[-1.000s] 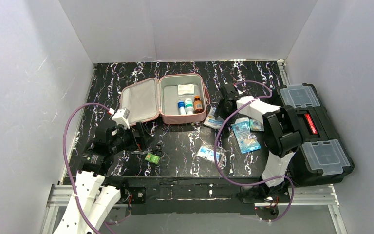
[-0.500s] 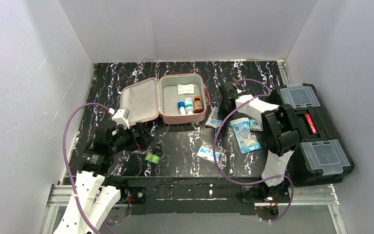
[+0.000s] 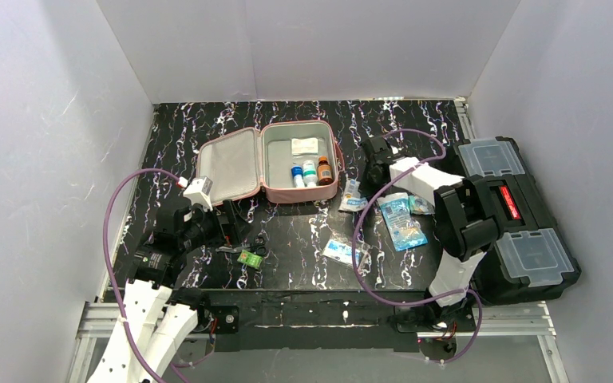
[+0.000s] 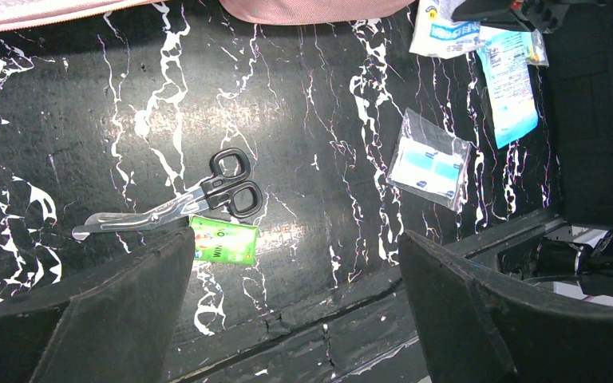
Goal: Organize the medicine kit
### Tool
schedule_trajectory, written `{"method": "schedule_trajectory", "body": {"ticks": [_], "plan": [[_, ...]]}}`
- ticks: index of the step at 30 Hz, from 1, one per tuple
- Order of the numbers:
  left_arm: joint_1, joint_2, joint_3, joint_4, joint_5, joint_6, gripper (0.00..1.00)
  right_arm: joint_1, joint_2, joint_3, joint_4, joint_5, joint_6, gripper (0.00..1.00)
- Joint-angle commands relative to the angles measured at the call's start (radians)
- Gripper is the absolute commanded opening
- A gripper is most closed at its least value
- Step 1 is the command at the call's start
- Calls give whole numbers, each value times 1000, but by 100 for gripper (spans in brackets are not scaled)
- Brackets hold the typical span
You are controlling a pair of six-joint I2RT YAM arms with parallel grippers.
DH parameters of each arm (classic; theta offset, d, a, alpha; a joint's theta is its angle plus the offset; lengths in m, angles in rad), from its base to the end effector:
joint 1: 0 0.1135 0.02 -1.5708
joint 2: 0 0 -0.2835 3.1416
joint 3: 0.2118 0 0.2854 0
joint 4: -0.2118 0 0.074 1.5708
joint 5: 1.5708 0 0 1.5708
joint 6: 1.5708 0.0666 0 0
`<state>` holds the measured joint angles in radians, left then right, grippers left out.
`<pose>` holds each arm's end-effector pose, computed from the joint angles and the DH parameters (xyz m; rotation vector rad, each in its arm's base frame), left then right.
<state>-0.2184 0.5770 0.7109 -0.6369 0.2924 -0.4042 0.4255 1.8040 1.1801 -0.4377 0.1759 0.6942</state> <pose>0.1634 -0.0559 0.2984 -0.0129 2.1224 -0.6793 0.3829 0.1607 0.1531 0.4096 2.5827 0.1660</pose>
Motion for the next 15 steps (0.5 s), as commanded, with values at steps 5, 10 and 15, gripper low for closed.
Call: {"method": "schedule_trajectory", "body": {"ticks": [5, 10, 15], "plan": [[-2, -15, 0, -8, 9, 4, 99, -4, -184, 46, -111, 79, -80, 1], [-2, -19, -1, -6, 12, 4, 99, -3, -261, 81, -152, 123, -102, 1], [-2, -23, -1, -6, 16, 5, 99, 8, -304, 122, -144, 99, -108, 1]]}}
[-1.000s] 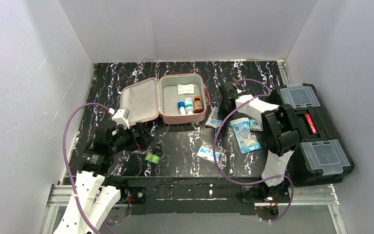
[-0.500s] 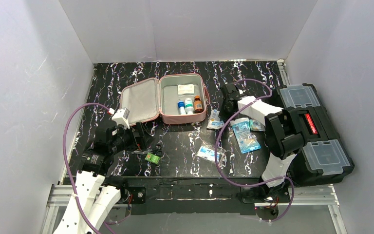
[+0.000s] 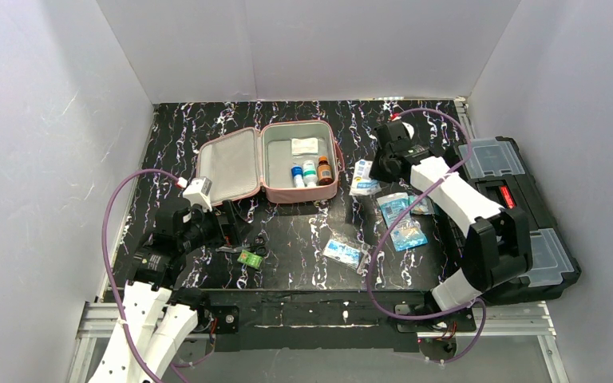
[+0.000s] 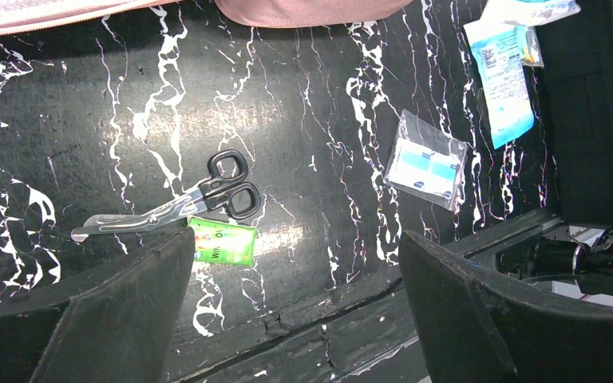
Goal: Organize the medicine kit
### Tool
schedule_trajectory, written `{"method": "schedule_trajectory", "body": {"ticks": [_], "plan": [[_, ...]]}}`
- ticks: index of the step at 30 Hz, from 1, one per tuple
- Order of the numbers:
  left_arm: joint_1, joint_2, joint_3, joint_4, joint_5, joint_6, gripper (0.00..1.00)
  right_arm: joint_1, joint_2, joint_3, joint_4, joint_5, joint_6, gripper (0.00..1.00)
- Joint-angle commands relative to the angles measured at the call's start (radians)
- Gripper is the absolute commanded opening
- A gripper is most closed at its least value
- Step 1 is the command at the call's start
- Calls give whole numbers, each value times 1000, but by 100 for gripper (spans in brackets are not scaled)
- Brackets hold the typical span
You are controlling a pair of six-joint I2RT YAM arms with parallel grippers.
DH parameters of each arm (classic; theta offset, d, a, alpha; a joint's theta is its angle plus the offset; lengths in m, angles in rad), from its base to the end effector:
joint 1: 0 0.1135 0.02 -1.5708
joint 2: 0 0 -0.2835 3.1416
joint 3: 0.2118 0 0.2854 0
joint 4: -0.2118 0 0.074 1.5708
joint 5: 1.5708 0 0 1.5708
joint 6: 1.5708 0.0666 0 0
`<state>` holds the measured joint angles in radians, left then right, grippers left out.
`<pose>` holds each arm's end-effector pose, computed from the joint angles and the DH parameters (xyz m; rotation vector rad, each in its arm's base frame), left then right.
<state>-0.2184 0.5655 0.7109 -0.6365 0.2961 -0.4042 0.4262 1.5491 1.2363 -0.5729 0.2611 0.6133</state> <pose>0.1612 -0.0557 0.3003 -0.0079 2.1106 -0.6843 0.3580 0.1436 0.2610 0.3388 2.3979 0.1528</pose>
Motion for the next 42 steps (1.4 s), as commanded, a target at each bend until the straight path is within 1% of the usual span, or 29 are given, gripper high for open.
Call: {"method": "schedule_trajectory", "body": {"ticks": [1, 6, 14, 21, 37, 42], "plan": [[-2, -12, -1, -5, 13, 5, 99, 10, -53, 78, -5, 1, -27, 1], [-2, -15, -1, -5, 16, 5, 100, 26, -29, 172, -12, -53, -28, 1], [-2, -13, -1, -4, 17, 5, 100, 73, 93, 361, -33, -75, -22, 1], [-2, -12, -1, -3, 20, 7, 99, 109, 248, 543, -35, -93, -65, 1], [-1, -11, -2, -3, 20, 7, 100, 115, 661, 987, -59, -170, -182, 1], [-2, -6, -1, -3, 17, 7, 100, 115, 755, 1072, -59, -176, -198, 1]]}}
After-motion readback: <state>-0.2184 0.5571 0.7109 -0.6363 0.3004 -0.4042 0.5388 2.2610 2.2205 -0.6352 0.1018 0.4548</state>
